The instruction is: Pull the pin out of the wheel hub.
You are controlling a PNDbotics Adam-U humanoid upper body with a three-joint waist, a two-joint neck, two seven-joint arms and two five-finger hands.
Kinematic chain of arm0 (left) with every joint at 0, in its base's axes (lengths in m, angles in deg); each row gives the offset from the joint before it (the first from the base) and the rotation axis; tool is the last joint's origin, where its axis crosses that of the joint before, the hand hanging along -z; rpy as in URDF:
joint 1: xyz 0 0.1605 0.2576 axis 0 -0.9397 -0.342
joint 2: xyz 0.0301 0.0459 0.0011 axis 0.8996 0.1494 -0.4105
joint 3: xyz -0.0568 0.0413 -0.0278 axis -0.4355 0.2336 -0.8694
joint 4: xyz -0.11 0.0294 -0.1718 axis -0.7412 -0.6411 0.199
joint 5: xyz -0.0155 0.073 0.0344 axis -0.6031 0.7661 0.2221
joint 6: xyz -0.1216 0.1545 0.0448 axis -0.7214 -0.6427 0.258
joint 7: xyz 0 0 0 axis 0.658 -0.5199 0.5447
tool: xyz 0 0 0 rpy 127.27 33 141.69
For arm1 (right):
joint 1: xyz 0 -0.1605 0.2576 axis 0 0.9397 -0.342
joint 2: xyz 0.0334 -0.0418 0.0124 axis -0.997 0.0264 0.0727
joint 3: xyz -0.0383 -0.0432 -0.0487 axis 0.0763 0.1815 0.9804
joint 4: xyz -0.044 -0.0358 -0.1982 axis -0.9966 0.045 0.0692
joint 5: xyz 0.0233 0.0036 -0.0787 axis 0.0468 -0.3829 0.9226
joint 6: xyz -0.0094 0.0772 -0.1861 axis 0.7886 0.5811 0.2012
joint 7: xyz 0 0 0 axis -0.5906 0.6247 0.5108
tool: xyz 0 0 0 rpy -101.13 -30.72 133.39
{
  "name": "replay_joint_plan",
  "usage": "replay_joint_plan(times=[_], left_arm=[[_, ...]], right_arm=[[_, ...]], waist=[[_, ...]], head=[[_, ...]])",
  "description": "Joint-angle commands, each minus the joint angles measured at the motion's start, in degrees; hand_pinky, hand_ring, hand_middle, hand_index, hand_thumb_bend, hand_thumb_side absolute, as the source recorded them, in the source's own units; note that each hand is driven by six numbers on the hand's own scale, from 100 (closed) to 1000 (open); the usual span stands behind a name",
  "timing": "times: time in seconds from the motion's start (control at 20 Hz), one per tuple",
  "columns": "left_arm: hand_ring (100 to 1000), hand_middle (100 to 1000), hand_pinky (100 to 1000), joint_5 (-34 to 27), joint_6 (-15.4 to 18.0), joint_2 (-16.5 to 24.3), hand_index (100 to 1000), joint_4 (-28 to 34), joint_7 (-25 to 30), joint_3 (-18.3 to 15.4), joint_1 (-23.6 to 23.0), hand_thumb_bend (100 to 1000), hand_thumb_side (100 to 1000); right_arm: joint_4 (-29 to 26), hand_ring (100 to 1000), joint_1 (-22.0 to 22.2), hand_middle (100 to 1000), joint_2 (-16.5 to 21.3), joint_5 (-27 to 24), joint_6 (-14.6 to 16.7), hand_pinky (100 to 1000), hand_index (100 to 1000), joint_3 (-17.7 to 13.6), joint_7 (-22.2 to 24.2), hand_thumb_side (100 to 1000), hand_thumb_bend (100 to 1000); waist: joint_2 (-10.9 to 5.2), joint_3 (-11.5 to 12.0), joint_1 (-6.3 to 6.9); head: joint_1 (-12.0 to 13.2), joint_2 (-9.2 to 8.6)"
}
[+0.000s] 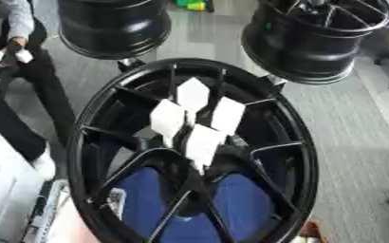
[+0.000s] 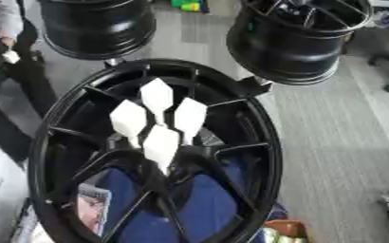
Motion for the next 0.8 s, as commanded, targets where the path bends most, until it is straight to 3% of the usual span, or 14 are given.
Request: replay_joint_plan(times=[0.05, 0.4, 0.8], left_arm=[[723, 520, 677, -0.5, 0.0, 1.5, 810, 1.0, 0.5, 0.3, 1.1, 100, 726], [723, 520, 677, -0.9, -0.1, 1.5, 809, 1.0, 1.3, 0.9, 1.8, 100, 725], [724, 520, 677, -1.1, -0.2, 1.7, 809, 1.0, 1.5, 1.2, 2.3, 100, 717]], right_arm=[[-0.6, 873, -3.5, 857, 4.8, 1.1, 1.8, 889, 880, 1.6, 8.3, 243, 100], [-0.6, 878, -13.6, 862, 4.7, 1.1, 3.1, 891, 885, 7.9, 19.1, 306, 100], [-0.6, 886, -24.4, 870, 0.0, 1.8, 4.2, 896, 891, 15.6, 27.1, 419, 105]], waist=[[-0.54, 0.3, 0.01], [-0.35, 1.2, -0.25], [-0.22, 1.5, -0.19]], head=[[-0.7, -0.73], [-2.1, -1.03], [-3.0, -0.92]])
